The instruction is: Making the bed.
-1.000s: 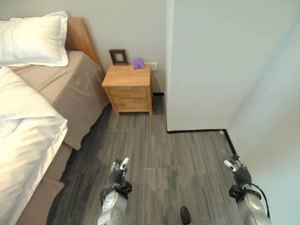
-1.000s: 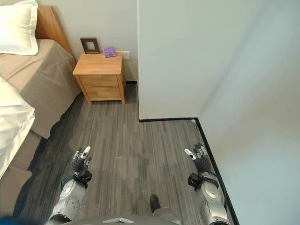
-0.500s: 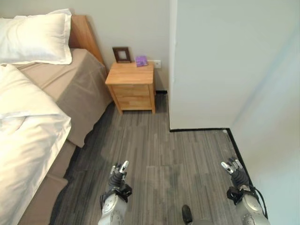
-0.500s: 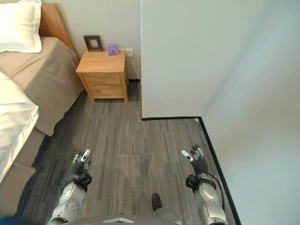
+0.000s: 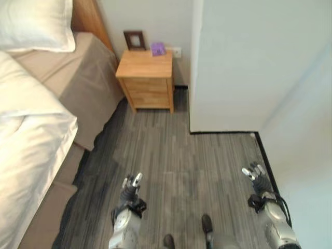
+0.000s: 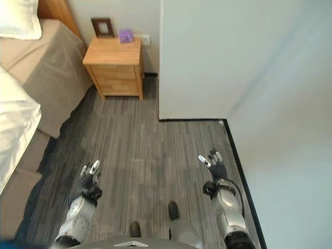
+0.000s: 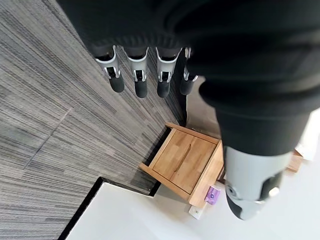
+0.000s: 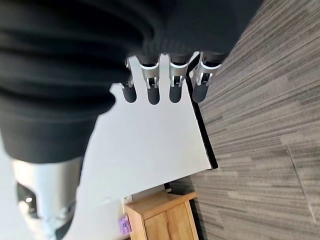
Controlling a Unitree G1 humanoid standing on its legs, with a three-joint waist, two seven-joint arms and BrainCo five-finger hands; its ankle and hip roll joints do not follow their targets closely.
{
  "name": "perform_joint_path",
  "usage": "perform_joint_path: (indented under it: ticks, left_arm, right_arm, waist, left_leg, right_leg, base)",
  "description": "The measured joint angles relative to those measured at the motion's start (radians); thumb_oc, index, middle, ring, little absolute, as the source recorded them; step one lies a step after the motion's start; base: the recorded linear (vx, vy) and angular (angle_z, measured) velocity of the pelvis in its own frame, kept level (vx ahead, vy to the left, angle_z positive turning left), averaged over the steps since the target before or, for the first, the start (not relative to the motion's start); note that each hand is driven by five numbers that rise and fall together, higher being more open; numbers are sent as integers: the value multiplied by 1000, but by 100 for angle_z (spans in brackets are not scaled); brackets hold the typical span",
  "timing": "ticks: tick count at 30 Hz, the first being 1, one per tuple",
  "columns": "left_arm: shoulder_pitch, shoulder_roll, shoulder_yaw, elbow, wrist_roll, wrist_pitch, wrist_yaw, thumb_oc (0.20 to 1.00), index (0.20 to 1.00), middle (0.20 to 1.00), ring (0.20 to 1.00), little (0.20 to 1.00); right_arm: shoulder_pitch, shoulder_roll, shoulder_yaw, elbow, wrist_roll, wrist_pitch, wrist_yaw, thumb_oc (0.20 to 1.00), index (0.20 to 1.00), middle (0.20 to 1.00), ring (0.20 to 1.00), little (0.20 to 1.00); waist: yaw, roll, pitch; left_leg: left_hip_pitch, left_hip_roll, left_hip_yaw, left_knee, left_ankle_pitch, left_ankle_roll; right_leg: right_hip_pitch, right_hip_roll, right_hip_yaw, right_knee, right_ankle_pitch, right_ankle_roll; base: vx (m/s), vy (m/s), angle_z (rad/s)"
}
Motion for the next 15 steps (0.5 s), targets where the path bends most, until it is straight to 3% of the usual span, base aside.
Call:
perform_joint_path:
  ticks: [1,2,3,4,5,6,7,8,10,11,12,13,14,15]
  left_arm:
    - [-19,3,-1,18,3,0,1,1000,1000,1000,1000,1000]
    - [-8,0,0,25,10,-2,3,1000,1000,1000,1000,1000]
    - [11,1,4,23,20,-5,4,1000,1000,1000,1000,1000]
    - [15,0,7,24,20,-8,12,1000,1000,1000,1000,1000]
    - [-9,16,7,30,21,-14,21,1000,1000,1000,1000,1000]
    - [-28,39,8,34,22,-15,23,1000,1000,1000,1000,1000]
    - [-50,42,12,60,28,-14,22,1000,1000,1000,1000,1000]
    - [-53,27,26,72,28,-12,29,1000,1000,1000,1000,1000]
    - [-39,26,2,55,28,-18,26,1000,1000,1000,1000,1000]
    - [-34,20,-4,56,28,-16,26,1000,1000,1000,1000,1000]
    - [-26,-2,-12,57,28,-14,26,1000,1000,1000,1000,1000]
    - [-35,-13,-21,57,25,-15,21,1000,1000,1000,1000,1000]
    - [-53,-34,-23,56,15,-15,20,1000,1000,1000,1000,1000]
    - [-91,-53,-22,53,-7,-17,19,1000,1000,1000,1000,1000]
  right_arm:
    - [-4,-2,6,1,-1,3,0,1000,1000,1000,1000,1000]
    - [4,1,8,1,-1,5,0,1000,1000,1000,1000,1000]
    - [4,2,7,1,-1,4,0,1000,1000,1000,1000,1000]
    - [14,0,-1,-1,-1,4,-2,1000,1000,1000,1000,1000]
    - [23,10,-4,1,-1,0,-6,1000,1000,1000,1000,1000]
    - [26,14,-1,-2,-1,-3,-8,1000,1000,1000,1000,1000]
    - [17,14,6,22,-2,-2,-8,1000,1000,1000,1000,1000]
    - [25,13,6,40,-2,8,-10,1000,1000,1000,1000,1000]
    - [70,16,9,37,-2,12,-20,1000,1000,1000,1000,1000]
    - [75,10,8,44,-2,12,-20,1000,1000,1000,1000,1000]
    - [66,-9,2,61,-2,12,-19,1000,1000,1000,1000,1000]
    - [46,-23,-5,75,-2,12,-20,1000,1000,1000,1000,1000]
    - [32,-32,-22,74,1,10,-20,1000,1000,1000,1000,1000]
    - [31,-37,-56,72,2,8,-19,1000,1000,1000,1000,1000]
  waist:
    - [1,-3,9]
    - [-4,3,7]
    - [-9,8,5]
    - [-16,3,5]
    - [-42,-2,2]
    - [-70,-32,6]
    - [-67,-56,19]
    - [-69,-34,18]
    - [-104,-14,4]
    - [-104,-11,5]
    - [-110,20,-5]
    - [-112,17,-17]
    - [-114,8,-23]
    - [-116,-10,-20]
  left_leg:
    - [14,-19,-5,4,-4,9]
    - [24,-28,-10,6,-9,14]
    - [24,-33,-8,1,-7,23]
    - [3,-32,-61,-13,-22,2]
    - [-18,-61,-105,31,-39,8]
    - [-50,-90,-130,160,-72,47]
    - [-18,-98,-142,162,-132,20]
    - [-11,-70,-161,165,-147,15]
    - [36,-20,-230,123,-139,-21]
    - [97,5,-236,63,-127,-38]
    - [137,52,-261,47,-120,-47]
    - [111,57,-273,129,-112,-62]
    - [45,51,-289,259,-106,-81]
    - [-64,34,-286,465,-93,-112]
  right_leg:
    - [-92,-46,-62,159,-6,27]
    - [-110,-69,-79,167,-37,26]
    - [-110,-88,-90,90,-53,25]
    - [-116,-82,-76,-31,-82,11]
    - [-81,-87,-33,-176,-99,43]
    - [-45,-106,12,-266,-110,77]
    - [-18,-103,62,-300,-32,33]
    - [-6,-73,90,-298,-1,14]
    - [57,-15,84,-343,38,-1]
    - [79,3,76,-332,77,-29]
    - [92,50,56,-269,25,-76]
    - [88,56,35,-220,-27,-88]
    - [95,56,14,-184,-67,-109]
    - [98,44,-4,-147,-105,-135]
  base:
    - [220,22,20]
    - [369,-37,37]
    - [552,-90,64]
    - [653,-115,99]
    - [562,-122,133]
    - [429,-121,113]
    - [317,-94,77]
    - [283,-112,51]
    - [330,-145,78]
    - [403,-189,62]
    - [483,-335,26]
    - [532,-465,32]
    - [472,-519,57]
    - [331,-418,105]
